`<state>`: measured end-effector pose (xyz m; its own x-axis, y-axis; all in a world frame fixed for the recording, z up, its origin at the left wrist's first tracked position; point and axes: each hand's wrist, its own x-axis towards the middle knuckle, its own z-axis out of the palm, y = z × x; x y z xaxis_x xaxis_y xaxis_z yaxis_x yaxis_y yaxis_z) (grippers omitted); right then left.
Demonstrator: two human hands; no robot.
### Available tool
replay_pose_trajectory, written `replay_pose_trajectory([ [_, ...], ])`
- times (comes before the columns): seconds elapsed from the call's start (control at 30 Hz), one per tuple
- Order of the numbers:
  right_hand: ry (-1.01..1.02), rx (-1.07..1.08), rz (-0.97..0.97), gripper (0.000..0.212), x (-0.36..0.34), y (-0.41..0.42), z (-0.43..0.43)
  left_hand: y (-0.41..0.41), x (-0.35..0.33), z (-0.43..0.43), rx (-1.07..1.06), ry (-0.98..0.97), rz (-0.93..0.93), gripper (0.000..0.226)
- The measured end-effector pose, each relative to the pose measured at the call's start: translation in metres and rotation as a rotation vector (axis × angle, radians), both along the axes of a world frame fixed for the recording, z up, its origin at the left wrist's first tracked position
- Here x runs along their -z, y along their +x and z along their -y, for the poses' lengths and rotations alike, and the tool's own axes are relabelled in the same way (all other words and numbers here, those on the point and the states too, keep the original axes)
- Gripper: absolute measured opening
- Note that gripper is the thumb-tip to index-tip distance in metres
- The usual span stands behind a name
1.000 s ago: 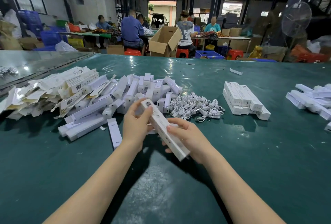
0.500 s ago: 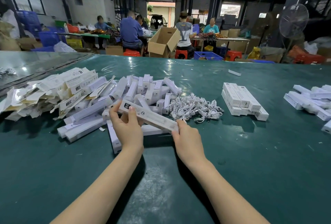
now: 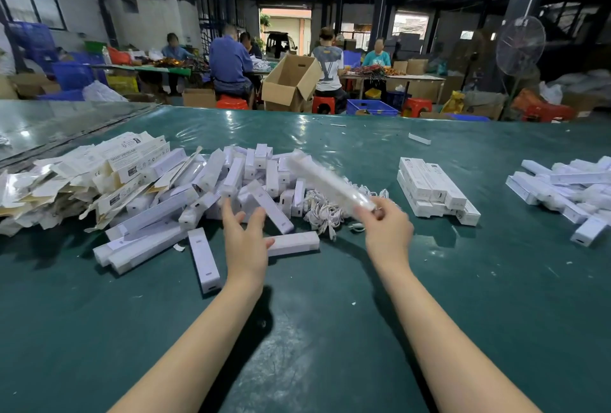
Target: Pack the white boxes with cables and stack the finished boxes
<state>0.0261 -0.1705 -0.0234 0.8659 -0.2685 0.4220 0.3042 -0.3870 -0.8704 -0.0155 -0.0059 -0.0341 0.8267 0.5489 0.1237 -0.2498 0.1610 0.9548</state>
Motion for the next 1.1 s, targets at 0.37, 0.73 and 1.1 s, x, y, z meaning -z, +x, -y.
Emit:
replay_pose_trajectory([
  [0.37, 0.519, 0.767, -0.157, 0.029, -0.024, 0.075, 0.114, -0.002, 0.007, 0.008, -0.007, 0.374, -0.033, 0.045],
  [0.73, 0.440, 0.646, -0.347, 0.027, -0.008, 0.088, 0.117, -0.002, 0.008, 0.009, 0.000, 0.420, -0.038, 0.031],
  [1.1, 0.294, 0.295, -0.125, 0.056, -0.001, 0.040, 0.035, -0.002, 0.010, 0.008, 0.022, 0.651, -0.043, 0.024],
])
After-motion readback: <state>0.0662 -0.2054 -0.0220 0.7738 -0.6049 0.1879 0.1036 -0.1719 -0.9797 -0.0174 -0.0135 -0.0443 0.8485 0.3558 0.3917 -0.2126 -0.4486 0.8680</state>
